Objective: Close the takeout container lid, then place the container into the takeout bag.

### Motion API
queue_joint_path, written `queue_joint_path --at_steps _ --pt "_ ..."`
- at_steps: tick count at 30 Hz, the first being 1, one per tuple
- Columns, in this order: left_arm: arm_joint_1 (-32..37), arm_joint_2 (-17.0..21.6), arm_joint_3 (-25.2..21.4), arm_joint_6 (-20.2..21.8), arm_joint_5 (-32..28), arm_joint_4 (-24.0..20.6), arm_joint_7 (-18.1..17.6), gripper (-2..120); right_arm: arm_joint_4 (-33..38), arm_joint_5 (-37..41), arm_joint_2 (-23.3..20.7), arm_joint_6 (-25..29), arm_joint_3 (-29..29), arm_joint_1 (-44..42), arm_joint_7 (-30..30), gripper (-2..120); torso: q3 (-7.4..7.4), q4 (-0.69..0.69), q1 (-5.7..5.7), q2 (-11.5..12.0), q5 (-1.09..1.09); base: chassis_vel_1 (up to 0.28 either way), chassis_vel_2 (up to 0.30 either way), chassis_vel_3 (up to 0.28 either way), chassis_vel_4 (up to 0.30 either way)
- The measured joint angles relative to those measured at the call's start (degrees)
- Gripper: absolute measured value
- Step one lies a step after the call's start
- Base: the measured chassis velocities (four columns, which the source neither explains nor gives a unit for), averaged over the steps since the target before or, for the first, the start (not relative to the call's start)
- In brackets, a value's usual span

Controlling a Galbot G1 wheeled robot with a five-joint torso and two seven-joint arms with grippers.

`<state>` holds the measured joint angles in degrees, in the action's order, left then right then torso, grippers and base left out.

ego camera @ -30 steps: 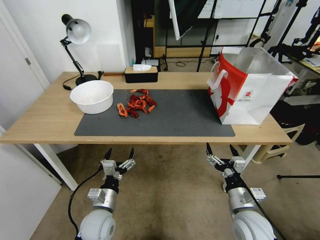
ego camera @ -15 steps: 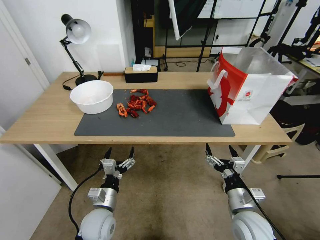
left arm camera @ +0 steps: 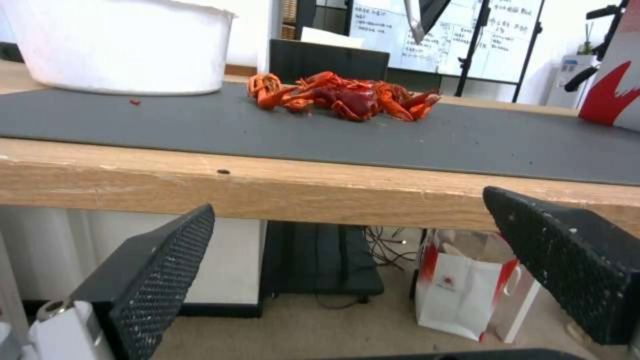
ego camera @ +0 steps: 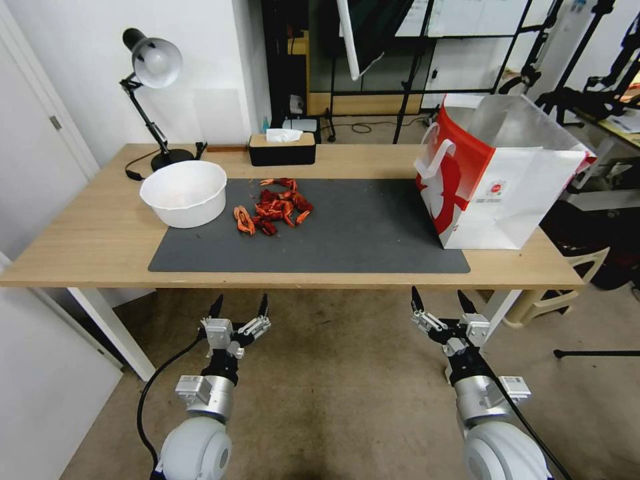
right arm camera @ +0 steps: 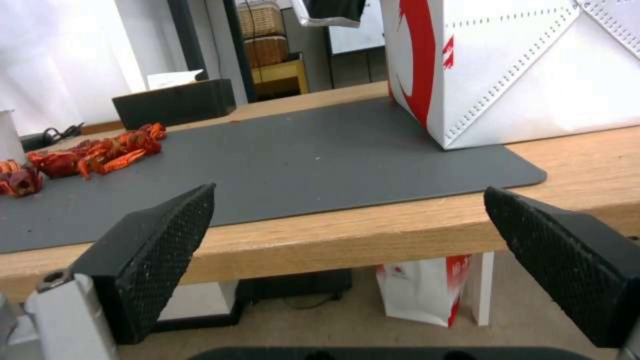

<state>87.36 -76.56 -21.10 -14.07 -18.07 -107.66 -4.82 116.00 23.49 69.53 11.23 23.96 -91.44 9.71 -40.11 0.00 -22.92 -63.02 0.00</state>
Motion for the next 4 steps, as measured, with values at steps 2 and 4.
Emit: queue_joint_path --at_steps 2,4 --pt "0.00 0.00 0.00 0.00 0.00 0.00 0.00 100 0.00 0.00 0.00 0.00 0.00 0.00 0.00 100 0.00 0.00 0.00 0.00 0.00 0.000 0.000 0.000 0.000" --pt "0.00 0.00 0.00 0.01 0.00 -0.01 0.00 100 0.02 0.00 0.00 -0.01 0.00 0.01 0.00 100 0.00 0.00 0.00 0.00 0.00 0.000 0.000 0.000 0.000"
